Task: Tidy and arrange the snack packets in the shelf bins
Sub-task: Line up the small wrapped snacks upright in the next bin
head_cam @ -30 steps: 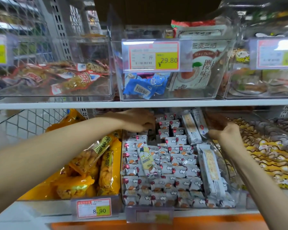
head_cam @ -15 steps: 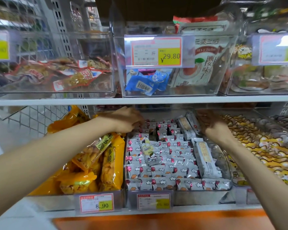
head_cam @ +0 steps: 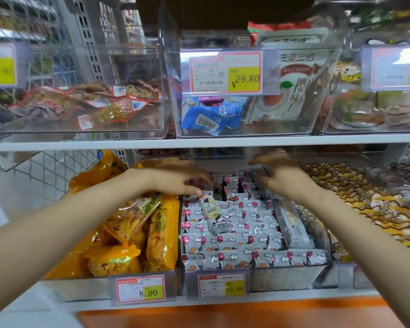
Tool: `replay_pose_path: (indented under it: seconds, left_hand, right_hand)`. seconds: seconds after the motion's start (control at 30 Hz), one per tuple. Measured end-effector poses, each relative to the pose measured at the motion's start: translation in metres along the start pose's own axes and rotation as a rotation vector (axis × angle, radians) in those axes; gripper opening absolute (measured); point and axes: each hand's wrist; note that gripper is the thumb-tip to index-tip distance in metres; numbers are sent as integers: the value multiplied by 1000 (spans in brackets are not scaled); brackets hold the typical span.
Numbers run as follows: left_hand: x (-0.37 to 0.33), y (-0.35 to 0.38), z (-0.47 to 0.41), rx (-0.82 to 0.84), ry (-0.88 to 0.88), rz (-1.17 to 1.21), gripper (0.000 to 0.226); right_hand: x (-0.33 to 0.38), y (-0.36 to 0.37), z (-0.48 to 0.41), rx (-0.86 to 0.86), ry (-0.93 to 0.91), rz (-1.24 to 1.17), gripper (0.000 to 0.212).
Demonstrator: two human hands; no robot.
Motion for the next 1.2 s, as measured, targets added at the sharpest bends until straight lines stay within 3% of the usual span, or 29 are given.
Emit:
replay_pose_path:
  seconds: [0.13,0.2,0.37,0.63,0.73,0.83,0.97,1.07,1.2]
  left_hand:
    - [-1,10,-6,139,93,81,52]
    - [0,14,-11,126,80,75,48]
    - [1,16,-15,-10,67,169,33]
    - [7,14,-22,-449,-74,307,34]
    - [4,12,-32,-469,-104,303,33]
    - [6,7,-37,-424,-97,328,33]
    - [4,4,-38,-297,-120,353,32]
    - [-2,-2,-42,-272,-116,205,30]
    - [0,-8,-50,-236,-83,128,49]
  right_hand:
    - [36,7,-21,457,65,-61,32]
    - [45,10,-29,558,86,-94,31]
    - [40,12,-36,530,125,-135,31]
    - [7,-24,-15,401,192,-220,20]
    - [0,-37,-11,381,247,-254,16]
    - [0,-46,-3,469,310,-196,13]
    - [12,-47,10,602,430,-100,22]
    - [24,-40,18,635,486,-6,34]
    - [29,-29,25,604,470,108,42]
Point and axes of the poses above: each hand's wrist, its own z-axis away from the middle knuckle, its own y-axis out of the palm, x = y × z, and after that the axes turned 10 degrees about -z, right-handed
